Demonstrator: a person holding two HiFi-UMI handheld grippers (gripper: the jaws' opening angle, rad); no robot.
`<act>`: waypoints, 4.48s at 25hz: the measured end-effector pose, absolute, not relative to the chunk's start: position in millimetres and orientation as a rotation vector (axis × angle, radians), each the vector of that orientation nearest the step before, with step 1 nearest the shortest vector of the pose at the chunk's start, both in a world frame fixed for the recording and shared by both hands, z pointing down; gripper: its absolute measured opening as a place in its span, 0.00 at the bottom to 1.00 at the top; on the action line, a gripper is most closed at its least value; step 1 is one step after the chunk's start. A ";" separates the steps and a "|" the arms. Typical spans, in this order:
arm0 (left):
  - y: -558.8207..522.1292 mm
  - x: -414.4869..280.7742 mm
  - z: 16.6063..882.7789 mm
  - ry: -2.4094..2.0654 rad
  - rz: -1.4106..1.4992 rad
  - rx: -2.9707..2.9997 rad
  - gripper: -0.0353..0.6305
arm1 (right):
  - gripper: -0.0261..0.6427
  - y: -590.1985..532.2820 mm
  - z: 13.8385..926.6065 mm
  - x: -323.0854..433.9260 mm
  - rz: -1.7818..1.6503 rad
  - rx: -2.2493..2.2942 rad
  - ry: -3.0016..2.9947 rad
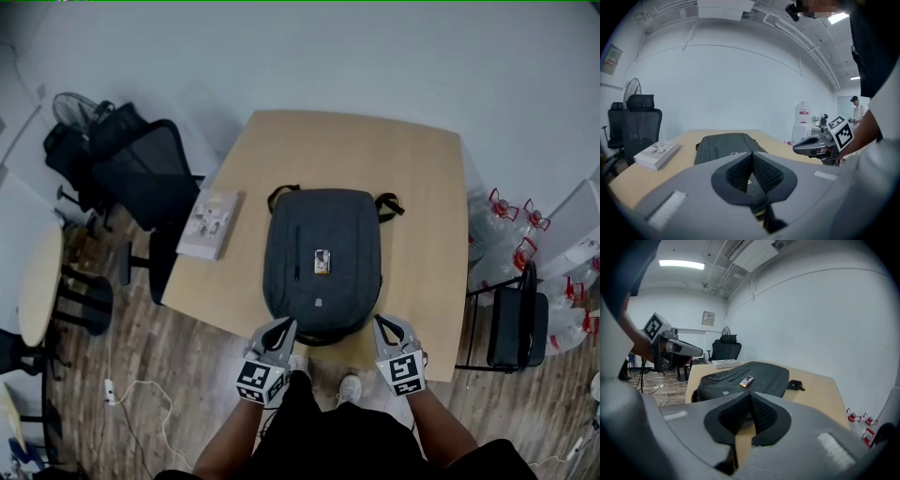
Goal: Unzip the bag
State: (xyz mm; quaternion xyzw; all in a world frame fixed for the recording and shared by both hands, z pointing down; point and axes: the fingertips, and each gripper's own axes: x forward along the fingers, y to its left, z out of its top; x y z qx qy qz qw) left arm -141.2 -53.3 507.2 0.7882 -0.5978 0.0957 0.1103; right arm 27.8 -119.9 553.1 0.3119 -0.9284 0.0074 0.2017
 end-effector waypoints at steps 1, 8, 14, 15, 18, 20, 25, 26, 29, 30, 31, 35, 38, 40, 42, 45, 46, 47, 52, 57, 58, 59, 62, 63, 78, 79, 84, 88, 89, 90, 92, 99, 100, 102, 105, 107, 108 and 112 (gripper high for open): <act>-61.1 -141.5 510.5 -1.733 0.295 2.329 0.08 | 0.04 -124.5 557.9 30.3 0.037 0.884 -2.573; -117.3 -149.0 534.3 -1.624 0.416 2.380 0.08 | 0.04 -157.1 597.5 42.5 0.117 0.935 -2.429; -142.5 -146.4 552.2 -1.553 0.482 2.369 0.08 | 0.05 -183.4 635.6 47.7 0.166 0.929 -2.324; -144.8 -146.2 558.3 -1.534 0.493 2.358 0.08 | 0.10 -186.0 640.0 47.0 0.177 0.919 -2.314; -151.4 -146.3 576.3 -1.475 0.539 2.325 0.08 | 0.16 -194.1 649.3 44.9 0.201 0.910 -2.290; -156.2 -147.5 584.1 -1.458 0.572 2.312 0.10 | 0.18 -201.9 652.7 46.5 0.198 0.919 -2.267; -161.5 -145.6 603.8 -1.380 0.628 2.274 0.18 | 0.21 -215.9 657.7 46.0 0.184 0.906 -2.240; -161.8 -143.6 607.4 -1.363 0.654 2.273 0.19 | 0.21 -217.7 658.2 44.8 0.181 0.896 -2.240; -163.7 -138.7 616.9 -1.318 0.717 2.286 0.22 | 0.21 -221.0 658.3 39.5 0.148 0.853 -2.243; -163.8 -137.8 620.3 -1.301 0.735 2.289 0.22 | 0.22 -221.8 658.7 37.5 0.135 0.839 -2.242; -163.1 -136.4 623.5 -1.282 0.754 2.291 0.23 | 0.22 -222.5 659.4 36.0 0.125 0.829 -2.239; -158.7 -129.3 630.5 -1.228 0.811 2.300 0.23 | 0.23 -226.8 664.1 34.5 0.119 0.815 -2.221; -159.0 -128.6 631.0 -1.228 0.809 2.304 0.23 | 0.22 -231.2 666.7 33.3 0.109 0.818 -2.209; -159.1 -129.5 631.2 -1.231 0.803 2.305 0.23 | 0.22 -232.7 667.8 31.6 0.089 0.815 -2.206; -158.9 -130.7 632.3 -1.233 0.803 2.300 0.23 | 0.19 -232.2 667.5 28.9 0.066 0.809 -2.209; -159.0 -130.0 634.7 -1.225 0.813 2.293 0.23 | 0.13 -231.9 665.7 26.6 0.041 0.824 -2.215; -158.9 -129.5 635.2 -1.222 0.816 2.294 0.23 | 0.10 -232.2 664.8 26.6 0.037 0.838 -2.215; -158.7 -129.1 635.5 -1.219 0.818 2.295 0.23 | 0.08 -232.8 663.9 27.2 0.040 0.856 -2.215; -157.1 -129.8 638.4 -1.211 0.835 2.286 0.22 | 0.06 -234.5 660.2 29.8 0.081 0.908 -2.227; -158.8 -130.5 642.9 -1.207 0.862 2.265 0.21 | 0.06 -232.1 655.3 32.1 0.077 0.920 -2.226; -159.0 -130.8 644.1 -1.209 0.869 2.259 0.20 | 0.06 -231.2 655.0 32.7 0.078 0.922 -2.225; -159.2 -131.0 645.8 -1.210 0.880 2.252 0.20 | 0.06 -230.3 655.0 33.6 0.077 0.923 -2.222; -160.4 -132.5 651.6 -1.211 0.928 2.219 0.19 | 0.05 -227.5 655.1 37.1 0.054 0.912 -2.203; -160.8 -133.5 653.0 -1.213 0.938 2.208 0.19 | 0.05 -226.1 655.4 38.4 0.042 0.902 -2.195; -169.4 -139.1 654.9 -1.286 0.904 2.141 0.09 | 0.05 -188.5 655.0 44.4 -0.065 0.766 -2.102; -169.7 -139.0 655.2 -1.294 0.908 2.141 0.09 | 0.05 -185.8 654.8 44.3 -0.067 0.762 -2.097; -175.2 -138.4 655.5 -1.294 0.870 2.127 0.08 | 0.05 -169.7 655.1 44.4 -0.066 0.747 -2.070; -180.4 -132.6 655.7 -1.286 0.820 2.100 0.08 | 0.06 -154.2 654.0 48.3 -0.050 0.744 -2.053; -181.7 -131.9 655.7 -1.283 0.798 2.083 0.08 | 0.06 -151.3 653.4 48.8 -0.045 0.747 -2.049; -183.4 -132.7 655.3 -1.282 0.769 2.064 0.08 | 0.06 -148.6 652.6 48.0 -0.042 0.750 -2.046; -186.8 -137.0 653.8 -1.283 0.710 2.030 0.08 | 0.06 -142.0 651.4 43.5 -0.037 0.748 -2.042; -189.3 -140.2 651.8 -1.301 0.661 1.999 0.08 | 0.06 -118.7 648.3 32.5 0.000 0.739 -2.044; -189.6 -140.6 651.9 -1.308 0.660 1.998 0.08 | 0.06 -115.2 648.3 30.3 0.005 0.737 -2.045; -189.8 -140.6 652.7 -1.315 0.660 1.995 0.08 | 0.06 -107.0 648.2 27.0 0.017 0.735 -2.049; -190.2 -140.5 653.4 -1.319 0.659 1.992 0.08 | 0.06 -92.5 648.8 18.0 0.035 0.718 -2.068; -190.9 -140.3 652.7 -1.323 0.658 1.994 0.08 | 0.06 -80.9 649.4 7.6 0.052 0.702 -2.091; -191.0 -140.3 652.5 -1.324 0.658 1.995 0.08 | 0.06 -75.5 649.7 1.9 0.065 0.700 -2.104; -189.8 -141.5 651.8 -1.316 0.654 1.995 0.08 | 0.06 -66.4 651.9 -7.5 0.118 0.736 -2.133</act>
